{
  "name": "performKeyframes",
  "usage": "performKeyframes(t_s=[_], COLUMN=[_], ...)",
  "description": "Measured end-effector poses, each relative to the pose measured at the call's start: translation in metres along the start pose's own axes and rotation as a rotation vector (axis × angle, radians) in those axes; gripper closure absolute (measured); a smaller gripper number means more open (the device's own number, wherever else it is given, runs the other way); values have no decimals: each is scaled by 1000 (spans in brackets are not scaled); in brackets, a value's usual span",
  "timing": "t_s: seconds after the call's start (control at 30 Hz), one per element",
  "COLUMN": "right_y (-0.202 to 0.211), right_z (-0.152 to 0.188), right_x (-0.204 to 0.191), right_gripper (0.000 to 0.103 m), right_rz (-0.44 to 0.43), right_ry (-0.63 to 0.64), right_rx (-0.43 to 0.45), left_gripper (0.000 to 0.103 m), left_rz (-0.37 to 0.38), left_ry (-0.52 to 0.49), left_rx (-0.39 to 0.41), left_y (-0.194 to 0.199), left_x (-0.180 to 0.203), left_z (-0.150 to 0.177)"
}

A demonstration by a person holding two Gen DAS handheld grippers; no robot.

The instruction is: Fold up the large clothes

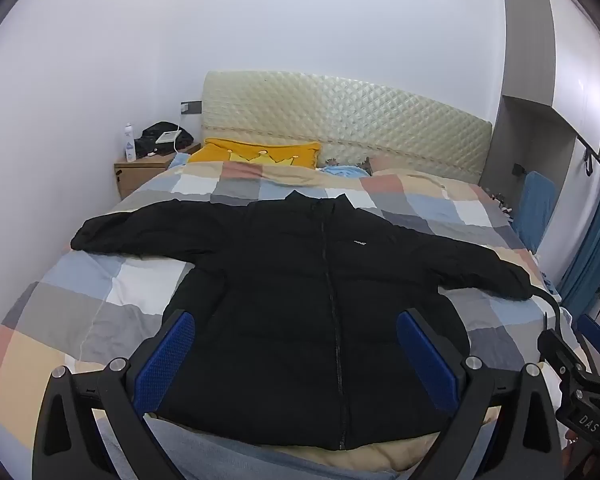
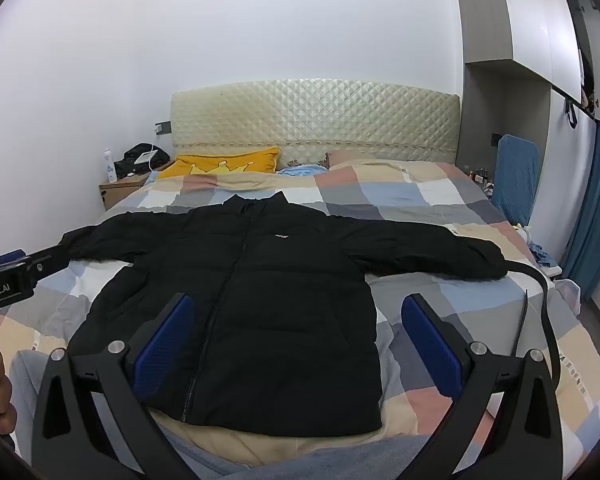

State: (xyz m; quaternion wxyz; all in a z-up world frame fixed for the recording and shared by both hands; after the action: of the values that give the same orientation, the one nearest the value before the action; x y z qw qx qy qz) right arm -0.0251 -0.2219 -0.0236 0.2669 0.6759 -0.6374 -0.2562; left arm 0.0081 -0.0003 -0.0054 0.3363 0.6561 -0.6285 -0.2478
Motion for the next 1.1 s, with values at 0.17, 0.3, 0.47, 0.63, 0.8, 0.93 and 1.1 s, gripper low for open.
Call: performKeyframes(t_s=[0.17,0.3,0.47,0.63,0.8,0.93,1.1], right_y=[0,0,3,0,1,1,0], right_z=[0,3,7,4,3,4,3], right_x=[-2,0,-7,-2,-2,-2,-1], right_gripper=[0,0,0,0,0,0,0], right_rz=[-3,-4,5,-3,-2,0,3], right_ry=[2,-1,0,-2,-2,-3,-5], right_rx=[0,0,1,-4,-5,-4,-10], left_gripper=[1,1,1,1,1,1,1], left_rz=[-10,13,27,16,15,11,2], left_ry=[15,-16,-25,-35,-38,-46,-43], left_rx=[3,4,1,-7,-8,-7,-11], left_y=[0,-2,-3,1,1,0,-2], left_x=[0,10,-1,6,7,6,7], left_z=[1,10,13,6,6,6,6])
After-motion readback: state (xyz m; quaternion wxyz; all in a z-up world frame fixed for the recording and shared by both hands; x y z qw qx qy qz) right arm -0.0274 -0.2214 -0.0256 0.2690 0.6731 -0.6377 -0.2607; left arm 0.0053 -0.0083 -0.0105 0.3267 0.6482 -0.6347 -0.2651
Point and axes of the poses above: each gripper's, at about its wrist camera, not at the fingertips, and y roughly against the way its jaws point, x to its right, z to its underside, the point moved 1 cm from there along -y, roughly the way its jaws point, and after that the axes turned 14 degrees about -x, right-handed, at the moved point
